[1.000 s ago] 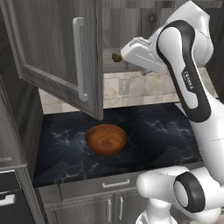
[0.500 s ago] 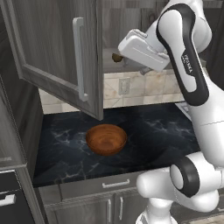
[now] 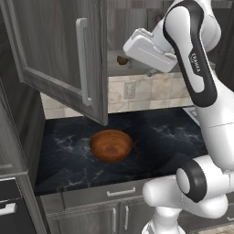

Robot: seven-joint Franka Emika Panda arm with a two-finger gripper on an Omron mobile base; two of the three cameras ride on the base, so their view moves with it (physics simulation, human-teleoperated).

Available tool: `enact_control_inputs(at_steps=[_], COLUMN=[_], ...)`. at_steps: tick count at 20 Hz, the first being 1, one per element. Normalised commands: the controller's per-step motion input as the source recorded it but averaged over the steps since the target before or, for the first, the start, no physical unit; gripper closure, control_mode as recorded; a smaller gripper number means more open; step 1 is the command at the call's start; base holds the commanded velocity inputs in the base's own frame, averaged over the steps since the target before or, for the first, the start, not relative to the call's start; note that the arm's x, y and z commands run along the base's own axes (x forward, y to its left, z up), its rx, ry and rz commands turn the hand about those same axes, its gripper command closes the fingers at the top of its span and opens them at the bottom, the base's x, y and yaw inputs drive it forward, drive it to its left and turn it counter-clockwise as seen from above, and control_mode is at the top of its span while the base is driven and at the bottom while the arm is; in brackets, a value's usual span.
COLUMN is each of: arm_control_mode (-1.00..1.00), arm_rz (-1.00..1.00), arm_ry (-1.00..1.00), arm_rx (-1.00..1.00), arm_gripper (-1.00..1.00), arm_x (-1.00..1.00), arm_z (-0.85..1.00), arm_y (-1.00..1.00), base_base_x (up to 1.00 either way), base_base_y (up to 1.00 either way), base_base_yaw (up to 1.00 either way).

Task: Open the cabinet. Pick the kiwi and peach from the cabinet and place them into the bowl. Then close the cabinet.

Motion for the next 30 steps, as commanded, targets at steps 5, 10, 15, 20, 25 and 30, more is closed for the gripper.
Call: enact_control_inputs(at_steps=[5,10,15,20,25,30], arm_control_mode=[-1.00,-1.00,-1.00,-1.00,-1.00,-1.00], arm_rz=[0.00,0.00,0.00,0.01,0.01,0.01], arm_ry=[0.00,0.00,0.00,-0.03,-0.08,-0.06], arm_rx=[0.00,0.00,0.00,-0.10,-0.15,-0.09], arm_gripper=[-1.00,-1.00,-1.00,-1.00,-1.00,-1.00], arm_x=[0.00,0.00,0.00,0.00,0.00,0.00], arm_z=[0.00,0.00,0.00,-0.05,-0.01,0.00], arm_y=[0.00,0.00,0.00,0.14,0.08,-0.01], base_base_x=[0.00,0.00,0.00,0.00,0.00,0.00], base_base_y=[0.00,0.00,0.00,0.00,0.00,0.00], base_base_yaw=[0.00,0.00,0.00,0.00,0.00,0.00])
